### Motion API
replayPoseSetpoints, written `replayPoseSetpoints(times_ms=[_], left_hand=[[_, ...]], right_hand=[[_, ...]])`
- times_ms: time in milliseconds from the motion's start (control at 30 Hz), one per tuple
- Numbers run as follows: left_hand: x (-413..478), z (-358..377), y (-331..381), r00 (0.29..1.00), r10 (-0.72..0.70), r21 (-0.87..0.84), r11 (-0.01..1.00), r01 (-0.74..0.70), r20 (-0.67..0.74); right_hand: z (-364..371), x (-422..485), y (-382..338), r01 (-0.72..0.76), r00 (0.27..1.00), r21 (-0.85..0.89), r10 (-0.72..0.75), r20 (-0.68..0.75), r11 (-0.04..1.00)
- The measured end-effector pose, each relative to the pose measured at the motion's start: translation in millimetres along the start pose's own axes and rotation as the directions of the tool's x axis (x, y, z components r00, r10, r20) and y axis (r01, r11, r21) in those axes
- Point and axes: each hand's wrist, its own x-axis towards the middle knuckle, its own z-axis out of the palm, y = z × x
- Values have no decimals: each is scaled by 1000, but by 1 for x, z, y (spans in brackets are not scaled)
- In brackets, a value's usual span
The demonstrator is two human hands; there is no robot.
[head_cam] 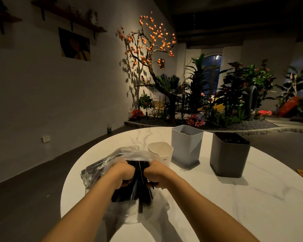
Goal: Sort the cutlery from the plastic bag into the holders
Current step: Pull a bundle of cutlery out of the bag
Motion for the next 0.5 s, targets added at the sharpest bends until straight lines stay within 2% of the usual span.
replayPoseSetpoints(times_ms=[133, 500], left_hand=[[-14, 15, -2, 1000, -6, -117, 993, 9, 30], [-63, 41, -3, 998, 23, 3, 1000, -23, 65]], right_hand=[[-4, -9, -3, -19, 1000, 36, 18, 7, 999], [0, -34, 10, -110, 992, 96, 103, 75, 989]])
